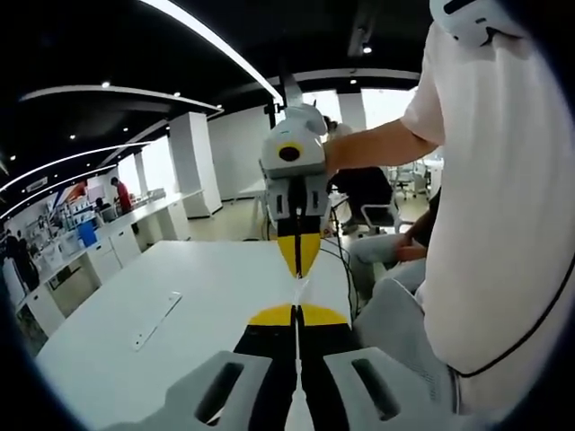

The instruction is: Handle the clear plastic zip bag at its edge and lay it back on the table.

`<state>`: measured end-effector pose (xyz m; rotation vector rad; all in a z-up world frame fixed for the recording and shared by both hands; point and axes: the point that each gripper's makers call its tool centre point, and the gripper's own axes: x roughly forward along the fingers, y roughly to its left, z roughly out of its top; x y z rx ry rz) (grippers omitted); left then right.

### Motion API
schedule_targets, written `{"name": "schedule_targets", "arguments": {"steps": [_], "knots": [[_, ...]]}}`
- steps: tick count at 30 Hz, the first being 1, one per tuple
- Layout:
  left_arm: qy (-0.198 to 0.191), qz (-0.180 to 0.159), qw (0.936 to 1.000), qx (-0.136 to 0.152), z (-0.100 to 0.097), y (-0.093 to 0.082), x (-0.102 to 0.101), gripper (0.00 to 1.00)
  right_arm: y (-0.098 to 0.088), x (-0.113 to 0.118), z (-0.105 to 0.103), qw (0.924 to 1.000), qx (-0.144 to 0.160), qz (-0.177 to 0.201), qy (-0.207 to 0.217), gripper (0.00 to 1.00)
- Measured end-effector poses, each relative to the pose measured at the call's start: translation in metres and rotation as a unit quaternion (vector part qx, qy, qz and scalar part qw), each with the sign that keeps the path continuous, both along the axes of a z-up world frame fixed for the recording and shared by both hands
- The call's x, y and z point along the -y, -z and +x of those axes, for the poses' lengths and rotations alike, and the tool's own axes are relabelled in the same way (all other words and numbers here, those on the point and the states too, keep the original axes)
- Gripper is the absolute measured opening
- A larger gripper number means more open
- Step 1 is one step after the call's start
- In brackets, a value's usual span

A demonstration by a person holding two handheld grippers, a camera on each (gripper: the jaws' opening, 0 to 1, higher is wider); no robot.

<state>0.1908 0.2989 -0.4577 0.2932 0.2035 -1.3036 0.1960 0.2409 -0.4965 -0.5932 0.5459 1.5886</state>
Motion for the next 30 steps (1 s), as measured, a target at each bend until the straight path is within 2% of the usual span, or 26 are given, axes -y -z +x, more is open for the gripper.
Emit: {"name": "schedule_targets", "arguments": {"steps": [5, 9, 12, 19, 23, 24, 30], "knots": [[-0.008, 0.001, 1.0000, -0.002, 0.004, 0.004, -0.003, 0.00, -0.001, -0.001, 0.004, 1.0000, 0.005, 0.000, 0.007, 0.00], [-0.018, -0.004, 0.9996, 0.020, 0.008, 0.000, -0.003, 0.00, 0.001, -0.001, 0.007, 0.9999, 0.011, -0.006, 0.011, 0.00], [-0.026, -0.009, 0.9992, 0.029, 0.011, -0.008, 0.000, 0.11, 0.004, -0.002, 0.008, 0.9998, 0.014, -0.011, 0.012, 0.00], [-0.005, 0.000, 0.9988, 0.049, 0.004, -0.019, 0.017, 0.10, 0.007, -0.005, 0.009, 0.9996, 0.020, -0.016, 0.010, 0.00], [0.015, 0.023, 0.9979, 0.060, 0.000, -0.017, 0.033, 0.09, 0.008, -0.006, 0.010, 0.9995, 0.023, -0.018, 0.011, 0.00], [0.026, 0.037, 0.9970, 0.063, -0.002, -0.013, 0.037, 0.09, 0.008, -0.007, 0.011, 0.9995, 0.023, -0.018, 0.012, 0.00], [0.046, 0.076, 0.9933, 0.073, -0.004, -0.004, 0.053, 0.08, 0.010, -0.008, 0.011, 0.9994, 0.025, -0.022, 0.013, 0.00]]}}
